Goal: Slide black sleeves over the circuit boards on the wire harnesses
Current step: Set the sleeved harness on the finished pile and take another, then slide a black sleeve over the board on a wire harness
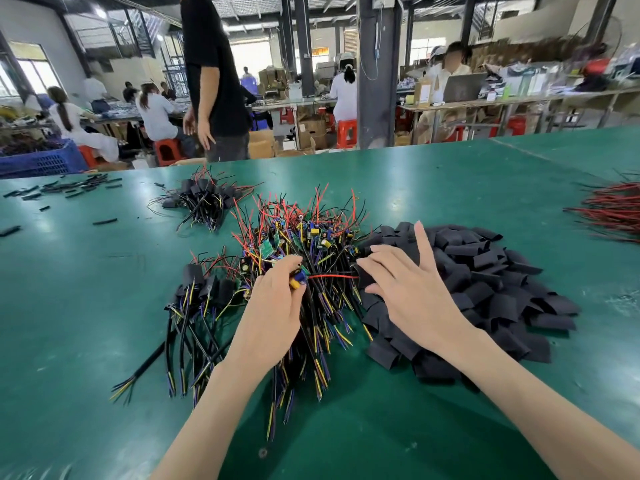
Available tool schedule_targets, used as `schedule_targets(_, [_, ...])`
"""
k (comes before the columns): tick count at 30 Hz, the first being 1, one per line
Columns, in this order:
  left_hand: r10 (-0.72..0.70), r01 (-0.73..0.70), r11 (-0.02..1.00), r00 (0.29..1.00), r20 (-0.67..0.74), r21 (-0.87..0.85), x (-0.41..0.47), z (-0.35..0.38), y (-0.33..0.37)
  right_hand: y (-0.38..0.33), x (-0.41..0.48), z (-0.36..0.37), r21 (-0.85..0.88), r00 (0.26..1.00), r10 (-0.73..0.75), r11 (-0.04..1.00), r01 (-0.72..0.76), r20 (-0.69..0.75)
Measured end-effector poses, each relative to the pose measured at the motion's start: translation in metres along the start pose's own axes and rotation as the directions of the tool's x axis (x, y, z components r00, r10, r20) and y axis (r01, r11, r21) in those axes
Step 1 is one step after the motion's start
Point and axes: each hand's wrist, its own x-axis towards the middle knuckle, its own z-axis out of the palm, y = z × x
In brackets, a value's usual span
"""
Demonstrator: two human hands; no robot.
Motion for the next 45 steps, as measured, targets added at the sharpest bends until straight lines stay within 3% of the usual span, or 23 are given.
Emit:
schedule_targets(2, [-0.02, 0.021, 1.0, 0.999, 0.026, -0.018, 0.0, 0.0, -0.001, -0.001, 0.0, 0.0, 0.022, 1.0, -0.009, 1.0, 0.009, 0.001])
schedule_targets(5, [0.11, -0.112, 0.993, 0.992, 0.054, 0.042, -0.001, 0.001, 0.005, -0.007, -0.001, 0.003, 0.096, 0.999, -0.034, 0.995, 0.035, -0.009])
schedule_targets(10, [0.218, -0.209, 0.965, 0.975, -0.042, 0.157, -0.002, 0.009, 0.015, -0.02, 0.0, 0.0, 0.246, 0.999, -0.016, 0.969, 0.003, 0.051])
schedule_targets(20, [0.218, -0.217, 0.976, 0.974, -0.059, 0.028, -0.003, 0.011, 0.016, -0.019, -0.001, -0.007, 0.313, 0.998, -0.027, 0.95, 0.006, 0.063])
schedule_targets(26, [0.118, -0.125, 0.982, 0.992, -0.053, -0.139, -0.005, 0.011, 0.019, -0.02, -0.001, -0.007, 0.326, 0.99, -0.111, 0.943, 0.075, 0.093])
schedule_targets(32, [0.079, -0.079, 0.982, 0.997, -0.007, -0.174, -0.006, 0.009, 0.02, -0.022, -0.003, -0.012, 0.288, 0.99, -0.115, 0.954, 0.086, 0.087])
schedule_targets(38, [0.111, -0.125, 0.945, 0.992, -0.062, -0.301, -0.004, 0.011, 0.022, -0.019, -0.002, -0.015, 0.284, 0.991, -0.116, 0.954, 0.092, 0.067])
schedule_targets(45, [0.116, -0.136, 0.944, 0.99, -0.081, -0.3, -0.005, 0.014, 0.018, -0.022, -0.003, -0.014, 0.271, 0.989, -0.142, 0.954, 0.125, 0.044])
